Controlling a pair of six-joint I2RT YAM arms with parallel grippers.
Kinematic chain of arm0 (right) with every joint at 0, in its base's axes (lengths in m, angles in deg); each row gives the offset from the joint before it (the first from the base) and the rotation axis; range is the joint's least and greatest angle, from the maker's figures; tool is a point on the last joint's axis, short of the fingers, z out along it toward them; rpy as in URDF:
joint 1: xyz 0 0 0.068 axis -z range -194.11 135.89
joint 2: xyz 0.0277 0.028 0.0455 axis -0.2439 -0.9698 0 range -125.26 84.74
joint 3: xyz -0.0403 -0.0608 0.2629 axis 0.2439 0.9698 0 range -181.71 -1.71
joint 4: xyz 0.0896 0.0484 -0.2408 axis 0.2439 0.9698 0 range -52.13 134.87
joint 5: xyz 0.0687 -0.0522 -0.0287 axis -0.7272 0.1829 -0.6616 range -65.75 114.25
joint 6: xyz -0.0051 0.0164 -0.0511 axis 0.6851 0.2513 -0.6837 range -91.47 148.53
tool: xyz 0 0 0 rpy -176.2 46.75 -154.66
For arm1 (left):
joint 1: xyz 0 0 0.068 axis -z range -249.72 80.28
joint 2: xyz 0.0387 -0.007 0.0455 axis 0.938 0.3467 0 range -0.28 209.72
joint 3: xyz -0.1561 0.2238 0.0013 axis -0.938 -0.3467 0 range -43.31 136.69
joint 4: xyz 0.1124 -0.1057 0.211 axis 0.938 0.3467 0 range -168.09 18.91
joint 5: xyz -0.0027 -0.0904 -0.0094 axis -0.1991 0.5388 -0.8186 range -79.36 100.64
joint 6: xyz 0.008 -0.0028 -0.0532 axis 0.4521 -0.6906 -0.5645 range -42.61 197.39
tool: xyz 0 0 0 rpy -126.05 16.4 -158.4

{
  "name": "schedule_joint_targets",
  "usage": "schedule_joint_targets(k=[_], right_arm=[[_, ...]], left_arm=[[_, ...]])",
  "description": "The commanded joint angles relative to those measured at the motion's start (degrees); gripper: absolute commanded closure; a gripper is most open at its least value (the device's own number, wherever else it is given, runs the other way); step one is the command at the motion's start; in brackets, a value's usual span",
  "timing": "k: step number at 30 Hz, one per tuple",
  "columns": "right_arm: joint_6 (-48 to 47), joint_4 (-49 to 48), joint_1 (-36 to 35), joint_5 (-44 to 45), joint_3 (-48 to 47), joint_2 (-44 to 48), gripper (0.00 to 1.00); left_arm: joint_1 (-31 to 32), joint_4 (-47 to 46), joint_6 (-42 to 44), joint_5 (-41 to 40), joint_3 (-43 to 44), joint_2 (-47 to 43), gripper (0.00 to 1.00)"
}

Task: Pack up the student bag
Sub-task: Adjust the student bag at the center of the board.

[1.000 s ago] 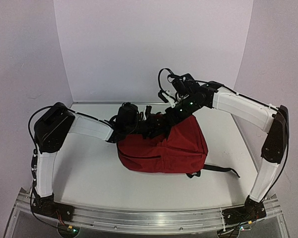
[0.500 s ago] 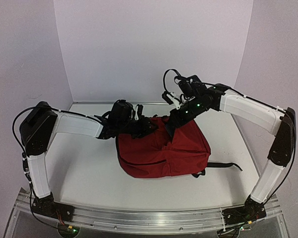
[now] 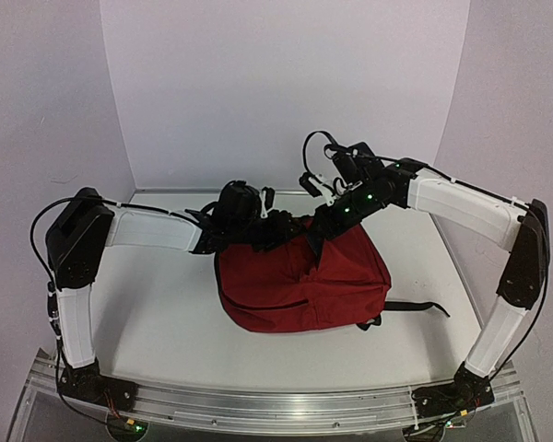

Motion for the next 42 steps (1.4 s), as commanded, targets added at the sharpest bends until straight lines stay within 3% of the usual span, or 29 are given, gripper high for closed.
schedule_joint_targets(k=[1,16,18,22,25,31,36,42], right_arm=[[0.6,-1.3,-0.3,-4.8,0.1,3.6,1.00],[0.6,-2.7,-0.3,-9.1,2.5,5.4,1.00],[0.6,-2.8,-0.3,-9.0,2.8,5.5,1.00],[0.6,-3.0,-0.3,-7.3,3.3,5.5,1.00],[0.6,-3.0,-0.3,-4.9,3.5,5.1,0.99],[0.6,-3.1,-0.3,0.0,4.0,4.0,0.98],[0.6,-3.3,-0.2,4.9,4.4,3.0,1.00],[0.2,-3.3,-0.2,6.3,4.4,1.9,1.00]], left_arm=[[0.4,3.1,1.4,-5.3,6.2,2.1,0.42],[1.8,23.1,1.1,-19.0,18.8,8.7,0.43],[1.8,23.8,1.0,-19.3,19.2,8.9,0.54],[1.8,25.2,1.3,-18.8,19.6,8.7,0.86],[1.8,24.6,1.9,-18.5,18.1,6.5,0.99],[1.8,23.2,5.9,-12.6,15.1,-0.6,1.00],[1.1,28.9,9.7,-8.2,15.4,-6.9,1.00],[-2.9,27.3,10.6,2.5,11.4,-11.8,1.00]])
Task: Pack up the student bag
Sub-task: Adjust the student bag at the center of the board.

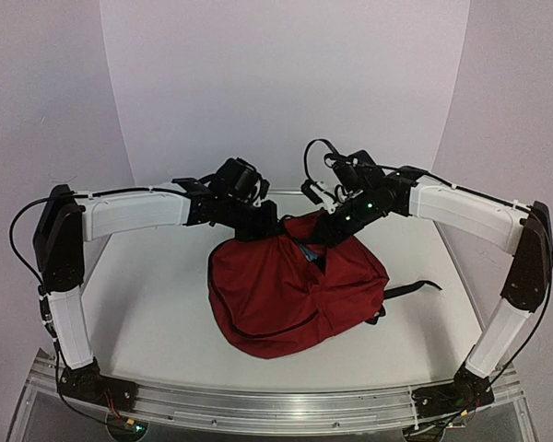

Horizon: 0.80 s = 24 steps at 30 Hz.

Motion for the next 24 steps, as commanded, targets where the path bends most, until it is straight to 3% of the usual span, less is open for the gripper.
schedule_joint_targets(k=[1,7,9,10,12,14,18,24], right_arm=[[-0.1,-1.2,0.1,3.5,0.0,0.0,1.00],[-1.4,-1.5,0.1,2.4,1.2,-0.9,0.95],[-1.9,-1.5,0.1,-0.9,1.6,-0.7,0.81],[-1.9,-1.6,0.0,-2.1,1.6,-0.6,0.65],[-2.2,-1.9,-0.4,-2.6,1.5,-0.4,0.47],[-2.6,-2.3,-0.9,-1.3,1.4,-0.2,0.38],[-4.2,-3.3,-3.2,4.8,1.3,-0.7,0.33],[-7.5,-3.7,-6.7,18.7,0.9,-3.1,0.34]], left_arm=[[-3.9,-5.9,2.6,10.2,-2.3,-8.7,1.00],[-6.3,-10.5,1.8,17.3,-5.1,-9.4,1.00],[-6.4,-10.7,1.6,18.4,-4.9,-8.9,1.00],[-6.4,-11.2,1.5,18.8,-4.9,-8.8,1.00],[-6.5,-11.3,1.4,19.0,-4.9,-8.7,1.00],[-6.4,-11.4,1.3,18.8,-4.8,-8.7,1.00],[-6.5,-11.6,1.1,18.9,-4.9,-8.6,1.00],[-6.4,-11.6,1.2,18.9,-5.2,-9.2,1.00]])
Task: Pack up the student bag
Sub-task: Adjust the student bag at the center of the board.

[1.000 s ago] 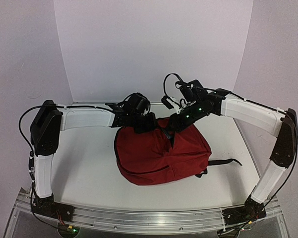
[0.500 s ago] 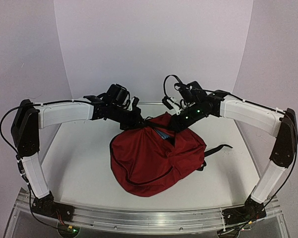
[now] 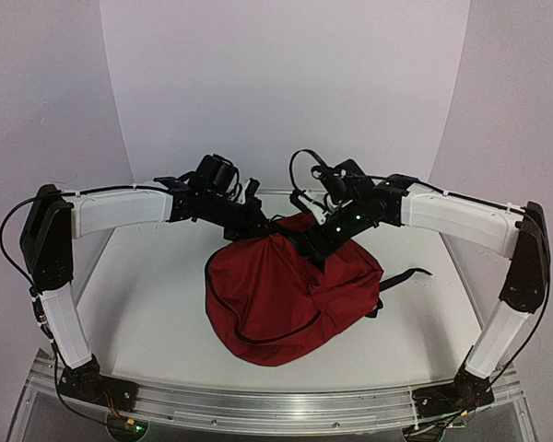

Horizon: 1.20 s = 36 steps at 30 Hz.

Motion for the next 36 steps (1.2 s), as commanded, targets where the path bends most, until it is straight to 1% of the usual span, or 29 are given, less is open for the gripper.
schedule_joint_targets(k=[1,2,4,5,6,7,11,13,15,17,19,21,23,30,31,34,36], right_arm=[[-3.5,-1.6,-2.1,13.1,-0.5,-2.7,0.36],[-3.8,-1.6,-2.2,16.5,-0.5,-3.2,0.42],[-3.9,-2.5,-2.0,22.0,-0.2,-3.4,0.57],[-3.8,-3.2,-1.8,23.7,0.2,-3.0,0.62],[-3.6,-3.8,-1.5,24.6,0.5,-2.6,0.65],[-3.4,-4.0,-1.3,24.2,0.6,-2.0,0.65],[-2.8,-4.1,-1.1,22.4,0.6,-0.2,0.62],[-3.1,-4.2,-1.1,24.4,0.4,-0.2,0.63],[-4.3,-4.3,-1.2,22.9,1.1,-0.6,0.64],[-5.1,-4.2,-2.2,19.0,2.9,-0.7,0.65],[-6.1,-4.1,-4.3,14.8,4.8,-0.7,0.63],[-6.5,-3.9,-6.2,9.5,6.4,-0.2,0.56],[-6.1,-3.6,-6.9,3.4,7.2,0.8,0.52],[-6.8,0.5,-6.9,-14.2,6.1,5.6,0.47],[-7.1,1.5,-6.9,-16.2,5.9,6.1,0.46],[-7.3,4.1,-6.1,-21.4,4.7,7.6,0.37],[-6.7,5.0,-3.9,-24.8,3.3,8.3,0.36]], left_arm=[[-0.4,-8.0,0.4,1.5,1.0,-5.0,1.00],[-0.4,-7.7,0.6,1.4,1.0,-5.2,1.00],[-0.4,-6.9,1.0,1.2,1.1,-5.4,1.00],[-0.5,-6.6,1.2,1.2,1.0,-5.6,1.00],[-0.6,-6.4,1.4,1.1,0.9,-5.7,1.00],[-0.7,-6.1,1.5,1.1,0.9,-5.8,1.00],[-1.1,-5.5,1.9,1.5,0.7,-5.7,1.00],[-1.3,-5.4,1.9,1.7,0.7,-5.5,1.00],[-1.6,-5.5,1.9,1.8,1.1,-5.4,1.00],[-1.9,-5.4,1.9,2.0,1.8,-5.1,1.00],[-2.6,-5.1,1.9,2.0,2.6,-4.5,1.00],[-3.5,-4.8,1.9,2.7,3.5,-3.1,1.00],[-4.0,-4.8,1.9,3.8,4.4,-1.6,1.00],[-4.1,-4.2,4.2,6.6,5.7,1.5,1.00],[-4.1,-3.9,4.8,6.9,5.8,1.6,1.00],[-4.0,-2.1,6.9,8.1,6.5,2.0,1.00],[-3.7,-0.9,8.3,9.0,7.0,2.3,1.00]])
